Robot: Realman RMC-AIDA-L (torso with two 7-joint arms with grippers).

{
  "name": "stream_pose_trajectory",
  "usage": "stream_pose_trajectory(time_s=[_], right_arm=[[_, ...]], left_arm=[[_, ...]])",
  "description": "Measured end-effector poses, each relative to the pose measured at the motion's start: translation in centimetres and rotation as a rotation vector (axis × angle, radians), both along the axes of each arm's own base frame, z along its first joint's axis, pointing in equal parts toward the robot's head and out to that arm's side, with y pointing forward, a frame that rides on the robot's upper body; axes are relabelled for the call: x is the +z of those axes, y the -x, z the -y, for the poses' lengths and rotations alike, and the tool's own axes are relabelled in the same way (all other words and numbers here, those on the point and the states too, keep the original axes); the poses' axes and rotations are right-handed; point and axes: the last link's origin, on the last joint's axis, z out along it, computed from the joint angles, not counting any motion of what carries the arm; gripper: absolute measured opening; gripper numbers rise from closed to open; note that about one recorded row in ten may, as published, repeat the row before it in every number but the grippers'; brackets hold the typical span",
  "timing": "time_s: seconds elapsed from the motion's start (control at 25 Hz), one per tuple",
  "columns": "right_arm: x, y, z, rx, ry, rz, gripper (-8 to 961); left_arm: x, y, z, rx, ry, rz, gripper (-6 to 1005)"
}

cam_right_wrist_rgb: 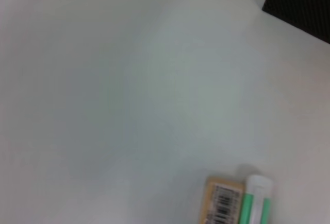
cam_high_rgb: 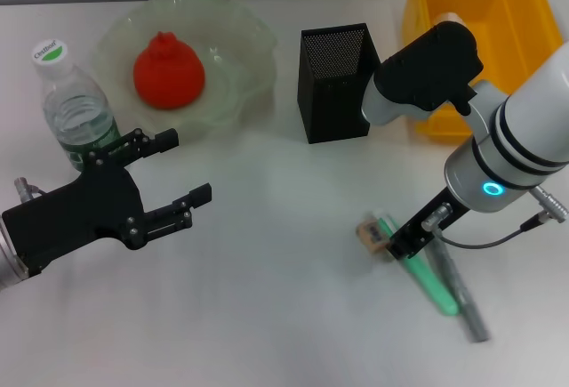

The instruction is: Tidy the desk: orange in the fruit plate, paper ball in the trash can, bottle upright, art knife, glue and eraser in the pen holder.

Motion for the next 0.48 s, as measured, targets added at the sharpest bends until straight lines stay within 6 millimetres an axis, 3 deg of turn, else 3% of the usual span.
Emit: stream_pose_trajectory(time_s=[0.16,0.48], right_arm=[[0.09,0.11,0.06,0.004,0.001,-0.001,267],[0.21,0.1,0.06,-0.004,-0.004,-0.012,142]], left_arm=[[0.0,-0.01,0.0,-0.001,0.0,0.001,783],[0.0,0.03,0.05,0.001,0.0,0.001,783]])
